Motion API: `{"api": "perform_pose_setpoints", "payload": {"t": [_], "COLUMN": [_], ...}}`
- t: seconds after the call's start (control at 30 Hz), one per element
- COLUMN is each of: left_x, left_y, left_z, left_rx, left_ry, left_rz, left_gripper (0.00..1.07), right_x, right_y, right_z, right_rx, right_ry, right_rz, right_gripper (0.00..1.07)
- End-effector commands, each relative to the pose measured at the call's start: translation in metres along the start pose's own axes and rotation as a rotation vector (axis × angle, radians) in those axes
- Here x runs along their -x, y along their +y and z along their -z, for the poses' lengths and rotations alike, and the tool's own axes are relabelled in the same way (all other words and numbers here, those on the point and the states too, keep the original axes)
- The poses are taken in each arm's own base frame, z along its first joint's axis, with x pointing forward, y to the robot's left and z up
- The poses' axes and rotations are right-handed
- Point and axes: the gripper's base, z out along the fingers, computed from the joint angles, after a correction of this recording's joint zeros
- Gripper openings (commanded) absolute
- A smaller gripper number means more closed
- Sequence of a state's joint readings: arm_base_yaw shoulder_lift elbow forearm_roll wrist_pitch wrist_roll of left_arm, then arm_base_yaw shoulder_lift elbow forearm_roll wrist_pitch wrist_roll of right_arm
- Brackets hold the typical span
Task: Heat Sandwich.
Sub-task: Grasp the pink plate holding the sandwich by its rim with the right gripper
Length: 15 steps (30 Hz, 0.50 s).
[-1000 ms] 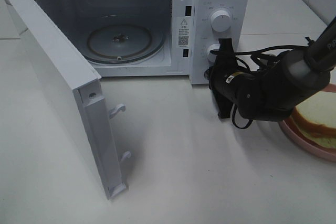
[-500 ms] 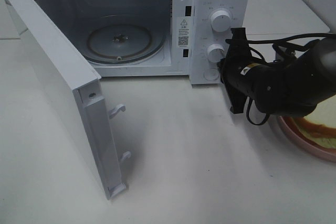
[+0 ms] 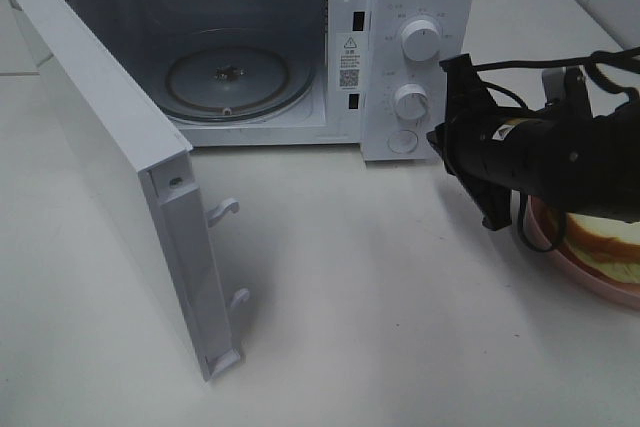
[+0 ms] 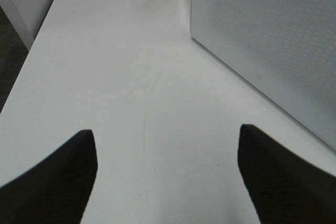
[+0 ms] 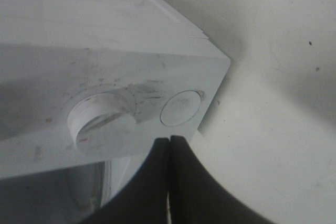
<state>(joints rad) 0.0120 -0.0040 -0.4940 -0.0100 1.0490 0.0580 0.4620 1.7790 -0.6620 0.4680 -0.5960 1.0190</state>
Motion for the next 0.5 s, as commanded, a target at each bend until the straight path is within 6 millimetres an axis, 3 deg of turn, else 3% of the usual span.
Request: {"api": "perform_pose_setpoints", "payload": {"t": [0.03,0.27,0.5], "left_x": [-0.001,-0.001,-0.001], "left_y": [0.000,0.000,0.000], "left_z": [0.003,0.003,0.003], "left_rx": [-0.003,-0.003,-0.003], "left_ry": [-0.032,-0.032,-0.032], "left_rz": [-0.003,-0.003,-0.003], "left_gripper": [0.69,0.69,0.69], "right_x": [0.002,0.002,0.002], "right_y": [0.007,0.020,0.029], "right_z": [0.011,0.035,0.051], "right_rx": [-0.018,-0.026,-0.011], "right_ry": [0.040,0.131,0.191], "right_rz": [0.164,0.502,0.701], "right_gripper": [0.00,0.01,0.01]}}
